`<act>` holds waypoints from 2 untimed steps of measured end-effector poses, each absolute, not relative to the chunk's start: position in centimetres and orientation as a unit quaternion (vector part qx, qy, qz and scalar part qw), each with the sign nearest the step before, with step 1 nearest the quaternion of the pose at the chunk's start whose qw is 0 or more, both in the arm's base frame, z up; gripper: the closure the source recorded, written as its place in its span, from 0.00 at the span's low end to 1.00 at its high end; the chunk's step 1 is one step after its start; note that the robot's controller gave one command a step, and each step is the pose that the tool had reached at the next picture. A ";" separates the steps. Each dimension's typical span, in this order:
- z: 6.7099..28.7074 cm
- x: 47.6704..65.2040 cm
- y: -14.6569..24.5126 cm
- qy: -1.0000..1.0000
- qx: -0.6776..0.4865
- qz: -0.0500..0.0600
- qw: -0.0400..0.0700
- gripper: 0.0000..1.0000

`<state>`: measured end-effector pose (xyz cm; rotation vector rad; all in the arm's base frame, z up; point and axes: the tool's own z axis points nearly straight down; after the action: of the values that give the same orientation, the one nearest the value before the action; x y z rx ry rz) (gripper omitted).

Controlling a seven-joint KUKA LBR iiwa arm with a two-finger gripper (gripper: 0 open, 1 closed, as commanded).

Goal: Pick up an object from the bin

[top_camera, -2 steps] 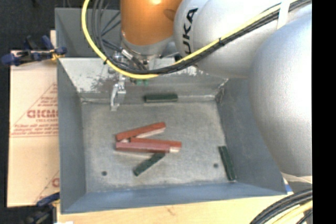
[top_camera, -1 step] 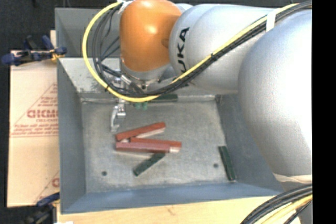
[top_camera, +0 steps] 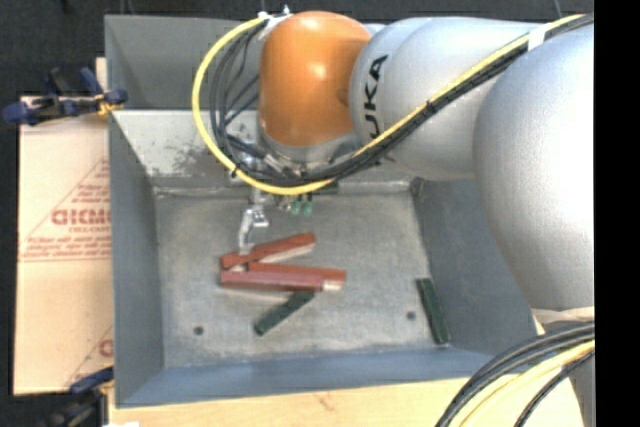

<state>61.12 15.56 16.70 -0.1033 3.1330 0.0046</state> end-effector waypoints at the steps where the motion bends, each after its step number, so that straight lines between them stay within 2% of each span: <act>1: 8.8 60.0 13.4 0.996 -0.093 0.002 0.005 1.00; 2: 8.8 60.0 13.4 0.996 -0.092 0.002 0.005 1.00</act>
Offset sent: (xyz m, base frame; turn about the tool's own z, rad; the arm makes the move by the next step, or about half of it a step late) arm 0.0000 0.0000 0.0000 0.0000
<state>59.97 13.35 8.83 -0.2887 3.1179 0.0068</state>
